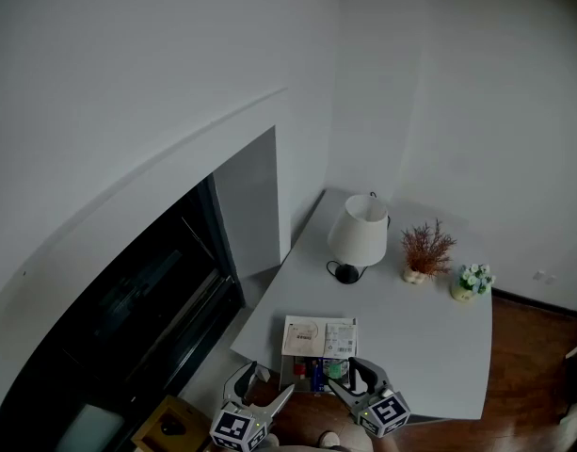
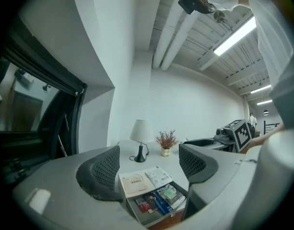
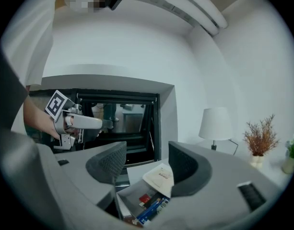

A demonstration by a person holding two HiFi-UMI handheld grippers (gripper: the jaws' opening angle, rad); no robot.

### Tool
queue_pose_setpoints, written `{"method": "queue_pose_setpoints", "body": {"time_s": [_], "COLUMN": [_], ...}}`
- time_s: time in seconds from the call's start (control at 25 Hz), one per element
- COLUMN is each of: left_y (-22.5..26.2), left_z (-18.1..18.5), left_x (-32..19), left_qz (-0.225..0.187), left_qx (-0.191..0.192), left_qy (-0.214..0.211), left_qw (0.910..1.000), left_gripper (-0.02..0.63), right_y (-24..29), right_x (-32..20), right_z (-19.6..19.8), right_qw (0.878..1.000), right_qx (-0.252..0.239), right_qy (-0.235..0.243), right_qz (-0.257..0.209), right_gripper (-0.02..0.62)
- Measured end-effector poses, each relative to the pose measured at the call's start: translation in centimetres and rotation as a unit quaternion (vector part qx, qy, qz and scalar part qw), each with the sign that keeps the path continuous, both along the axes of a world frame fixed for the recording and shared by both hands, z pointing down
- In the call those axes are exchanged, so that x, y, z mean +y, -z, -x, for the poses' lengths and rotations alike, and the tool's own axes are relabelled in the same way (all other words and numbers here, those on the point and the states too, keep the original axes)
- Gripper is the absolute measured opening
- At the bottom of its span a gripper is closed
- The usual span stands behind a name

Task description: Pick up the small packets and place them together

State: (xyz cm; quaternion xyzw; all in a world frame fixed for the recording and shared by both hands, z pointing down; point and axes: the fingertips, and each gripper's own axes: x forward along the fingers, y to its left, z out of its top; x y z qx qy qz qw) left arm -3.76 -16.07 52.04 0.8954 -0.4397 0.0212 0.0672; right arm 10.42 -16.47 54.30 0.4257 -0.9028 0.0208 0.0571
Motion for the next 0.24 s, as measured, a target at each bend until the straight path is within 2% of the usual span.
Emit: {"method": "queue_pose_setpoints", "body": {"time_s": [0.24], "left_y": [-0.42], "left_z": [0.77], "left_x": [0.61], "left_qz": [0.001], "left_qx": [0.001], "left_qy": [0.008], "left_qw": [1.0], "left_gripper": [0.374], "right_y": [-0.32], "right_x": [0.45], "right_z": [1.04], "right_qw": [1.0], "right_qx": [0.007], "right_qy": [0.015], "right_qz": [0.0], "right_gripper": [0.291]}}
